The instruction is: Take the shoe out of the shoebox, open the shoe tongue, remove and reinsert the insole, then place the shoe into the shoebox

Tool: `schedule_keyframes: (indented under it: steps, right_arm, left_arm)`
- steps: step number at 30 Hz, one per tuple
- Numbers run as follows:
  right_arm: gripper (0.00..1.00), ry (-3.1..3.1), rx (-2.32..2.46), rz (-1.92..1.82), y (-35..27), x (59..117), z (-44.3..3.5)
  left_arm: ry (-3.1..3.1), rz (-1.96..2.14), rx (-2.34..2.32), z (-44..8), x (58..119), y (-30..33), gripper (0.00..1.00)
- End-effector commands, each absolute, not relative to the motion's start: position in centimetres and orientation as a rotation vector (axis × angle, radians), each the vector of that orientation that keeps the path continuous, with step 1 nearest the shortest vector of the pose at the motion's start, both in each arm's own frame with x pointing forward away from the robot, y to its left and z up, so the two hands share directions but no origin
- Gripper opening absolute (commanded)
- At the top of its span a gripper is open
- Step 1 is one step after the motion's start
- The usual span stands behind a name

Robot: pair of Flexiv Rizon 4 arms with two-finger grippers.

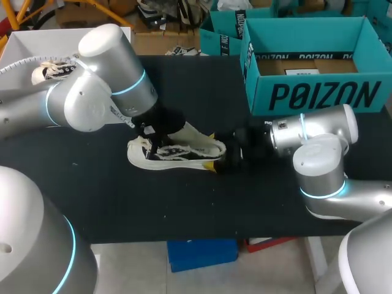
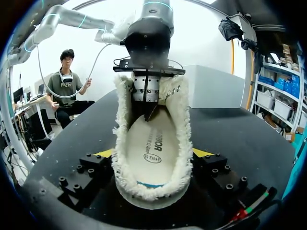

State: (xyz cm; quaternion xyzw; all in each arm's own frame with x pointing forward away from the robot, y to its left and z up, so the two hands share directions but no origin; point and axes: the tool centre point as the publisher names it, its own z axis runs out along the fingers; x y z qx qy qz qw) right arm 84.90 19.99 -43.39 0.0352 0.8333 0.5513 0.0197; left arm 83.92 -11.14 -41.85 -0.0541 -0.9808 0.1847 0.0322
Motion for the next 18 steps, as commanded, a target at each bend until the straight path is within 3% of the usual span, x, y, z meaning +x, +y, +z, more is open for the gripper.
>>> schedule_keyframes:
  steps: [1,18]
  right_arm:
    - [0.0,2.586,0.111,1.709,19.77,84.96,-43.82]
    - [0.0,2.586,0.111,1.709,19.77,84.96,-43.82]
  left_arm:
    - [-3.009,0.6,-0.177,-41.12,83.94,-10.39,0.0]
    - [-2.992,0.606,-0.187,-40.92,84.09,-10.7,0.0]
